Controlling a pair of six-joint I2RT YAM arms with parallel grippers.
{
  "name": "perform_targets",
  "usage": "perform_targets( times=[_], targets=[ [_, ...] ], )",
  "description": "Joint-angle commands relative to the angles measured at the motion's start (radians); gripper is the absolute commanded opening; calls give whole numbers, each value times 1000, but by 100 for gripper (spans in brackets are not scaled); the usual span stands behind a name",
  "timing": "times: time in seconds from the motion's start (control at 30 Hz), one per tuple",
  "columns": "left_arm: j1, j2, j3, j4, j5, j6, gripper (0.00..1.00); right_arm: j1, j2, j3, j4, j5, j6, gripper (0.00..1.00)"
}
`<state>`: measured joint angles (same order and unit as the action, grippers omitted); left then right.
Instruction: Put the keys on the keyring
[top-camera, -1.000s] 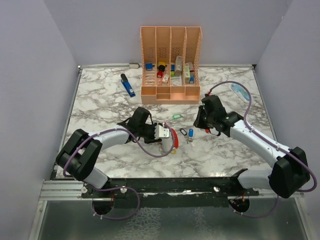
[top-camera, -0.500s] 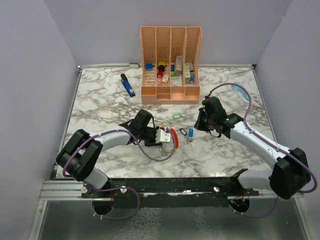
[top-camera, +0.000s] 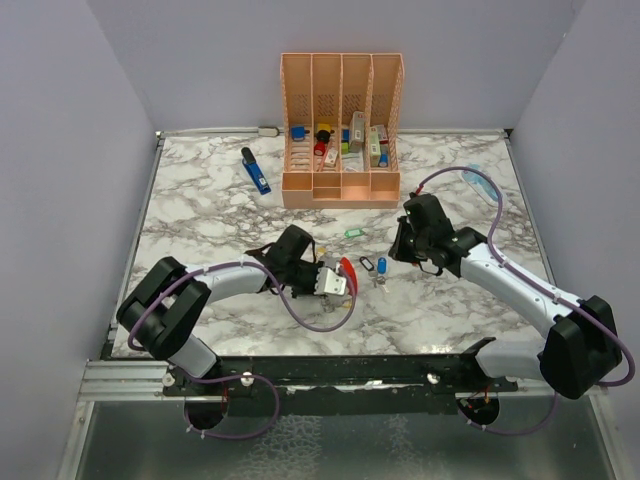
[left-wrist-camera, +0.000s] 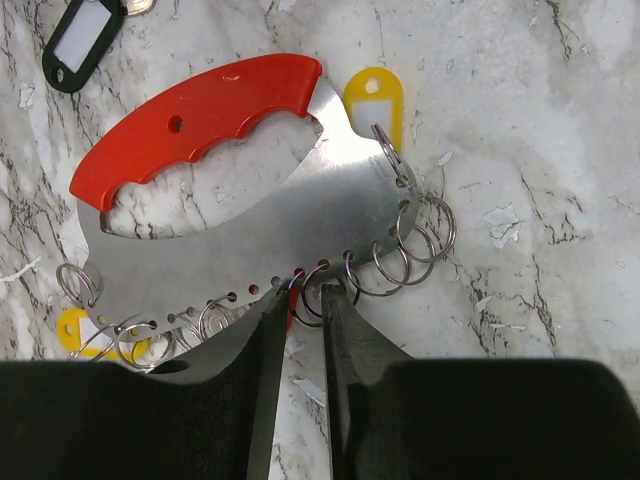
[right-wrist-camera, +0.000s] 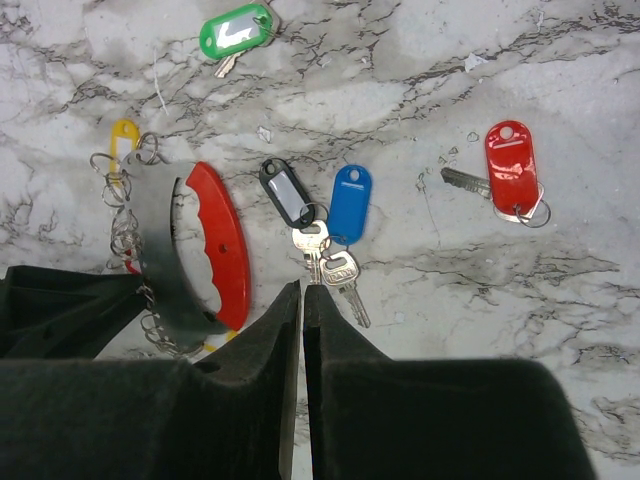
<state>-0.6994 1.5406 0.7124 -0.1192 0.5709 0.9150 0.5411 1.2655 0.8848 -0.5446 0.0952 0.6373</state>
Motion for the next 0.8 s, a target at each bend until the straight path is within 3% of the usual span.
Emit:
perform_targets(
  times=[0.0,0.2,0.47,0.77],
  targets=[
    [-12,14,17,-32,-14,23,21,-5,-27,-5,19,-10,-13,6],
    [-17,15,21,-43,-13,24,8,-4,-23,-5,19,-9,-11,6],
    [-17,-6,63,-103,15,-32,0,-5,-24,-5,18,-13,-10,5],
    [-17,-25,147,-147,26,-128,0,-4,-40,-9,33,-32,-15,5]
  ],
)
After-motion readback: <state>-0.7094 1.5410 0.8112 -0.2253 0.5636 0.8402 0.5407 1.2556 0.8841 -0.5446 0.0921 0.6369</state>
